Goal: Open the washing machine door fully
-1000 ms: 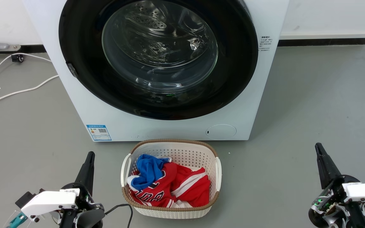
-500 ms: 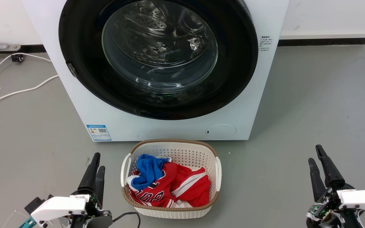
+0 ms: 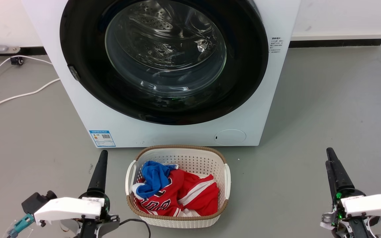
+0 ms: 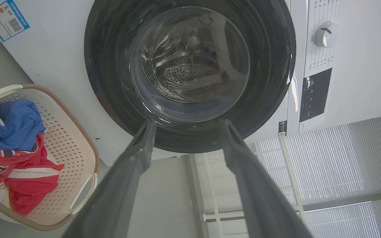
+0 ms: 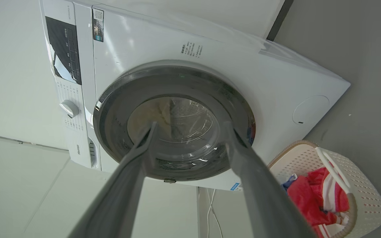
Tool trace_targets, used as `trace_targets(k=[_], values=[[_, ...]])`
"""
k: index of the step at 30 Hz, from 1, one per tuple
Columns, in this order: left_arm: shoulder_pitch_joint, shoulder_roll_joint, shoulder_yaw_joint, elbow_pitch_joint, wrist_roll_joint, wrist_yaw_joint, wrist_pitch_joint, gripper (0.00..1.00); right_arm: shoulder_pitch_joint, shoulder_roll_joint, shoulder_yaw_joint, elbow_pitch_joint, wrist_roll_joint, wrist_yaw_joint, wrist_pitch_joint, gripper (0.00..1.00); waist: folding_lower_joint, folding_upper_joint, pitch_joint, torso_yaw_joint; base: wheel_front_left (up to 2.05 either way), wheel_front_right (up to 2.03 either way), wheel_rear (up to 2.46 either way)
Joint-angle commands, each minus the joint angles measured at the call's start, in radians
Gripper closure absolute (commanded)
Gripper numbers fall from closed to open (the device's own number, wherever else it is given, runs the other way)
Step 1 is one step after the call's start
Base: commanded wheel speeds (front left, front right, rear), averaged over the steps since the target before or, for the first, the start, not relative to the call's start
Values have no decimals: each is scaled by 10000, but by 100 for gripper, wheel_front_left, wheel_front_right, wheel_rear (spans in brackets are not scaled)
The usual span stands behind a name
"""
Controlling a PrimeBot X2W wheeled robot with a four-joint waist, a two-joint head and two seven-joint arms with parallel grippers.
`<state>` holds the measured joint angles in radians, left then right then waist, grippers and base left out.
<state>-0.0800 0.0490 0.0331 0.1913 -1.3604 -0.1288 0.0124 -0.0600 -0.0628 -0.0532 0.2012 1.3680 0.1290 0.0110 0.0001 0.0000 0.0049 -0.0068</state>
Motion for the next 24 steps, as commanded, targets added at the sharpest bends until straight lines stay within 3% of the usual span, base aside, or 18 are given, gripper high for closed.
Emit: trace_targets(k=[1, 14, 24], values=[[-253, 22, -91, -261, 445, -10, -107, 0, -115, -89, 52, -220, -419, 6, -101, 0, -1, 0, 3, 1, 0, 0, 0], [-277, 23, -507, -548, 3927, -6, -610, 0, -99, -101, 149, -488, -3904, 9, -565, 0, -1, 0, 5, -11, 0, 0, 0], [-323, 215, -864, -509, 5920, 159, -953, 0, -44, -115, 356, -707, -6134, 12, -603, 0, -1, 0, 13, -6, 0, 0, 0]])
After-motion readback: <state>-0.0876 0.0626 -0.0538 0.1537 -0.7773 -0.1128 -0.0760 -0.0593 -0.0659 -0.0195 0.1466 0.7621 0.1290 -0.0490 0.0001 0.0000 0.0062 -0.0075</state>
